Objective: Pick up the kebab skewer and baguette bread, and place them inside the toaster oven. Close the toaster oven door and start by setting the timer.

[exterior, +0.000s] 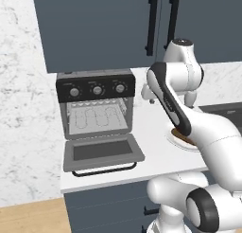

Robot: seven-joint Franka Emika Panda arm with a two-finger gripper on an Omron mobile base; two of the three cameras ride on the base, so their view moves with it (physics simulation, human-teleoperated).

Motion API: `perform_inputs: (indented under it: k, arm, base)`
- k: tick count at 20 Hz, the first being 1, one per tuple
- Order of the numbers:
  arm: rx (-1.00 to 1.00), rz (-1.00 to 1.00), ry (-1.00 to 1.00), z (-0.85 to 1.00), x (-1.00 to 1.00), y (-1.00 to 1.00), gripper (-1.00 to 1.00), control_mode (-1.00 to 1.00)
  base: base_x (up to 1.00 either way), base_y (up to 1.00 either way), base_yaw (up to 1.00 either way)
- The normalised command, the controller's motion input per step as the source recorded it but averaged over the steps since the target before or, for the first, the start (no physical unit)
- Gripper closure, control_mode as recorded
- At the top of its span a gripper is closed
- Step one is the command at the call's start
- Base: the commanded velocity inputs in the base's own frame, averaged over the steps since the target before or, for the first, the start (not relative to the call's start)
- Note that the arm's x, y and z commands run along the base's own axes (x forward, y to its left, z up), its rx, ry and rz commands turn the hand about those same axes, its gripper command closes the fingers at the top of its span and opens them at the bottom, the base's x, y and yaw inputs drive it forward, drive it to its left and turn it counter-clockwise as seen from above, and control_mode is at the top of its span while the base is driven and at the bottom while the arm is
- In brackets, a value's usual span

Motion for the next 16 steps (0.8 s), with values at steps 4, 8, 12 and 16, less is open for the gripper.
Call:
perform_inputs:
  k: [4,8,12,16]
  arm:
    - [0.00,0.00,0.00,0.00,0.00,0.00,-1.00,1.00]
    - [0.00,0.00,0.00,0.00,0.00,0.00,-1.00,1.00]
    - [0.00,0.00,0.00,0.00,0.00,0.00,-1.00,1.00]
    - [0.00,0.00,0.00,0.00,0.00,0.00,-1.00,1.00]
  base:
    - [0.00,0.10,0.00]
    - [0.00,0.00,0.00]
    - [0.00,0.00,0.00]
    - [0.00,0.00,0.00]
